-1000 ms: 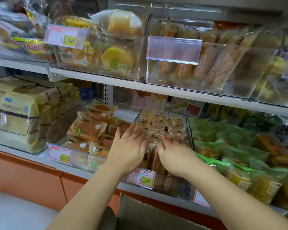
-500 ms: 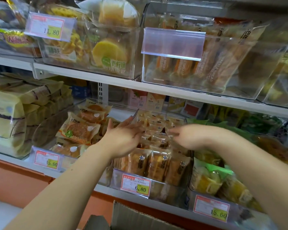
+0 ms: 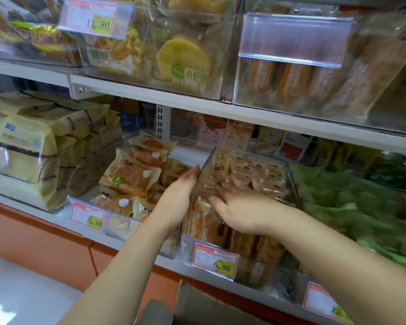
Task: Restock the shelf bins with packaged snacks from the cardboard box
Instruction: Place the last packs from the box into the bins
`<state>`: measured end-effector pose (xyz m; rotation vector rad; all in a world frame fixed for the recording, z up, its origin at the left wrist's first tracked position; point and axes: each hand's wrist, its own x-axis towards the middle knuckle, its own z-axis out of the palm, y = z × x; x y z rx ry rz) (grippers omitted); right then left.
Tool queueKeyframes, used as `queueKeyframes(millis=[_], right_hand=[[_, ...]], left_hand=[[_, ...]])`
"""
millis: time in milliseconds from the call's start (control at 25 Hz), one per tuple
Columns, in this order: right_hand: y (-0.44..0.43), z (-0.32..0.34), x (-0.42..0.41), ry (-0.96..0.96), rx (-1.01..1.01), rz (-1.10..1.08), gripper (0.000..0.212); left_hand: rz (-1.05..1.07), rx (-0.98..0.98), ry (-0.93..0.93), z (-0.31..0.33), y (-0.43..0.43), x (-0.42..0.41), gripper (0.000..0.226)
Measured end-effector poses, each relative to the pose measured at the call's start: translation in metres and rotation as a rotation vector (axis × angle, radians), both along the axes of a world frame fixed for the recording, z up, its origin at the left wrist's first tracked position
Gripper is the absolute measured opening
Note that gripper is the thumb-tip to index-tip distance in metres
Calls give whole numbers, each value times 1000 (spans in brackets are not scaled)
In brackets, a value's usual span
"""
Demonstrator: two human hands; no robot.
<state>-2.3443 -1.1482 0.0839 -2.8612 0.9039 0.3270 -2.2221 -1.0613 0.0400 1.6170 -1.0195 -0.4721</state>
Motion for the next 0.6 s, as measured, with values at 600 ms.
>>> queueKeyframes(millis=[600], right_hand=[[-29, 28, -54, 14, 71, -75, 49]], left_hand=[[-36, 17, 140, -4, 3, 7, 39]])
